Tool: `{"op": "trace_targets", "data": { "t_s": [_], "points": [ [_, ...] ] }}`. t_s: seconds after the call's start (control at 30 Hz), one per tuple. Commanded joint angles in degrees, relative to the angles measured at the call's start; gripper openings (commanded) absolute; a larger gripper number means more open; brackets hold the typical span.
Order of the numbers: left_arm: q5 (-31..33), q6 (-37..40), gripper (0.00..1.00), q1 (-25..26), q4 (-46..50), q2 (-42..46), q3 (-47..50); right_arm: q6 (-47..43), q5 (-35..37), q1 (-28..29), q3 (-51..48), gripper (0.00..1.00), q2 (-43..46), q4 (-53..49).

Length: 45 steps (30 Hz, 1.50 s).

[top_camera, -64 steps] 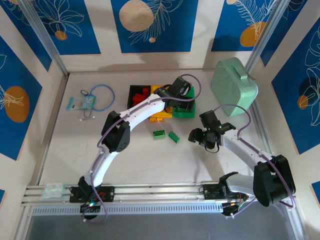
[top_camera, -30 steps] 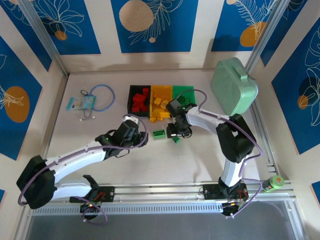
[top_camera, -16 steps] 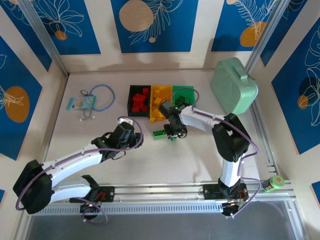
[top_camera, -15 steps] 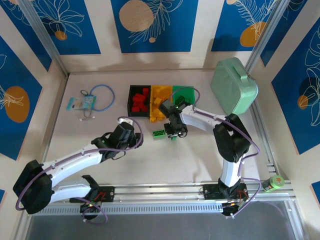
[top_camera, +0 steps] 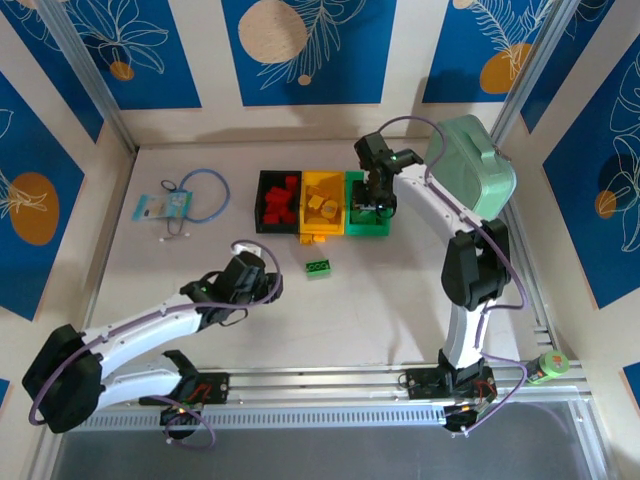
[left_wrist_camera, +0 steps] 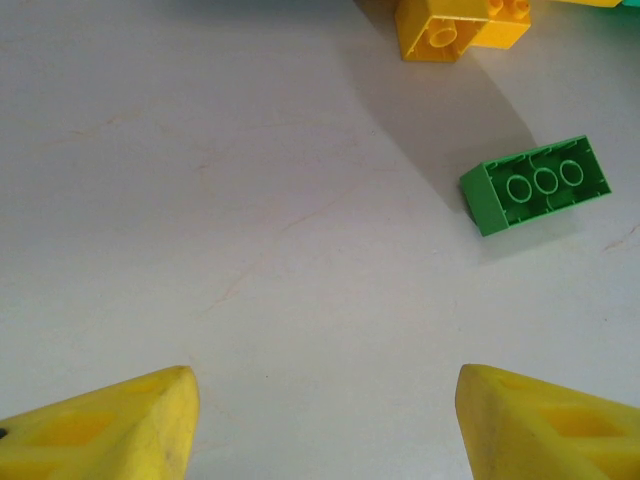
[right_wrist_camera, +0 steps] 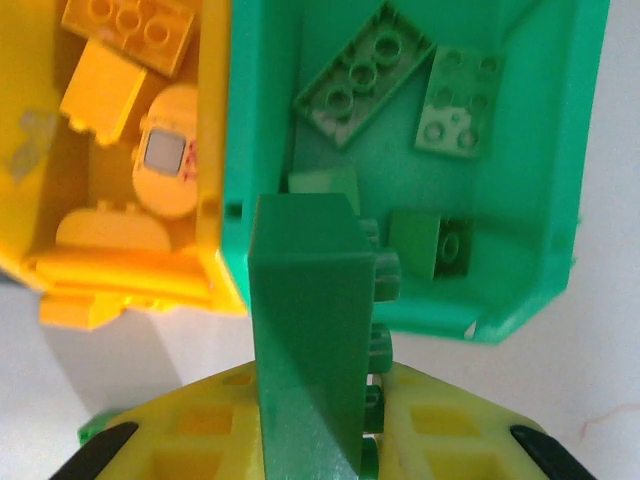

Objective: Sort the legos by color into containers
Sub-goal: Place the lego in the container, then move the container to the top-center of the table.

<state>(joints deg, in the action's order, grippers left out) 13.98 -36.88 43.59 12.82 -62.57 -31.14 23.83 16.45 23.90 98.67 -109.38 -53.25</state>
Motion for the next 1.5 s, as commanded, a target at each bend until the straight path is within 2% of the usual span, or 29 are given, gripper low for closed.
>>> {"op": "trace_targets", "data": {
  "t_s": [0.0,0.1,0.23,0.27,0.43,0.63,0.77,0.87,1.1,1.47],
  "points": [
    [-0.75,-1.49,0.68,-0.57,-0.1,1.9,0.96,-2.21,-1.09,-1.08,4.66,0.26,-4.93,-3.57],
    [-1.01,-1.54,0.69,-0.58,0.29,2.49,0.91,-1.97,0.46,-1.79,9.13,0.32,-8.74,-5.14],
    [-1.07,-1.36,0.69,-0.53,0.64,3.02,0.14,-0.68,2.43,-1.05,12.24,0.67,-9.78,-6.88],
    [-1.08,-1.22,0.69,-0.58,0.61,2.93,-0.1,-0.39,2.99,-0.52,11.44,0.7,-8.83,-6.18],
    [-1.15,0.38,0.69,-0.56,-0.21,-0.89,-3.54,2.03,3.89,1.78,3.28,0.71,-1.35,-2.05],
    [-2.55,2.69,0.7,-1.42,-2.11,-11.2,-10.34,3.69,-0.68,4.64,-12.21,0.64,9.2,7.07],
    [-4.75,2.34,0.69,-3.09,-3.58,-17.3,-14.24,4.57,-3.83,4.7,-16.17,0.47,9.17,8.7],
    [-7.03,2.13,0.69,-4.6,-5.3,-20.92,-16.6,4.78,-4.35,5.68,-16.61,0.41,7.54,9.78],
    [-9.91,4.91,0.67,-7.51,-3.64,-29.84,-26.12,5.17,-5.59,4.28,-11.03,0.29,-0.44,10.2],
    [-12.83,6.33,0.64,-10.67,-0.94,-37.11,-34.44,5.65,-9.04,-0.46,2.92,0.24,-12.35,6.98]
  ]
}}
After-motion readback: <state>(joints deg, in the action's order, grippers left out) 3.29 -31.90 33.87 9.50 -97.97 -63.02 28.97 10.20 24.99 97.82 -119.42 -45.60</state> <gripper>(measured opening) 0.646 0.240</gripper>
